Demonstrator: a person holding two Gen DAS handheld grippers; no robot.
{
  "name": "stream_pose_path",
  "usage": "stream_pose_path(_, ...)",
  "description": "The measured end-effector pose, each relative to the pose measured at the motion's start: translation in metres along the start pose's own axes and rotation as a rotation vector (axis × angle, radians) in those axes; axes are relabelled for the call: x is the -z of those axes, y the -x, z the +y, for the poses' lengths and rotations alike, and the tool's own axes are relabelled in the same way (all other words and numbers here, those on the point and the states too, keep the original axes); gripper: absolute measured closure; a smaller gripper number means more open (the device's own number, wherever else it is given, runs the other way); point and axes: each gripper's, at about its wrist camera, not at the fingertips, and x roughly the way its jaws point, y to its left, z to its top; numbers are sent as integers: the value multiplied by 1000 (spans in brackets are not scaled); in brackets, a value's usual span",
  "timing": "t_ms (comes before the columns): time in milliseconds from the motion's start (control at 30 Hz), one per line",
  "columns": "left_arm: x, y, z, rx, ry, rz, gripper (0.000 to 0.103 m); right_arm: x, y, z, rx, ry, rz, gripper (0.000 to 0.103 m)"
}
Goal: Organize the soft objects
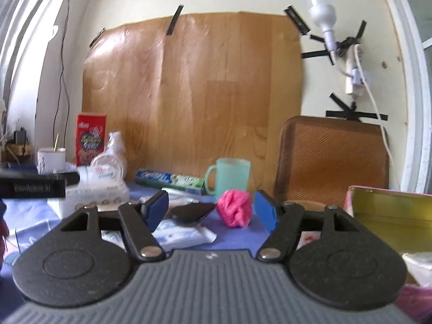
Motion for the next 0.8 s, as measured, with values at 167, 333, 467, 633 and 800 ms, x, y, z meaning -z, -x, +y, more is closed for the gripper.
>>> stream_pose_path(167,3,19,-9,-24,-51,-107,0,4,-7,3,7,10,38,31)
stream_pose_path(333,1,9,2,-9,11,-35,0,5,-9,3,17,2,47,31)
stream_pose_path(467,3,4,15,-18,88,6,0,5,-16,6,-11,16,84,31)
stream_pose_path(633,6,-2,41,-34,244,61,0,3,-36,9,-91,-8,169,31)
stream_pose_path(800,10,-12,65,-32,377,127,0,-1,-63,24,-197,-6,267,30)
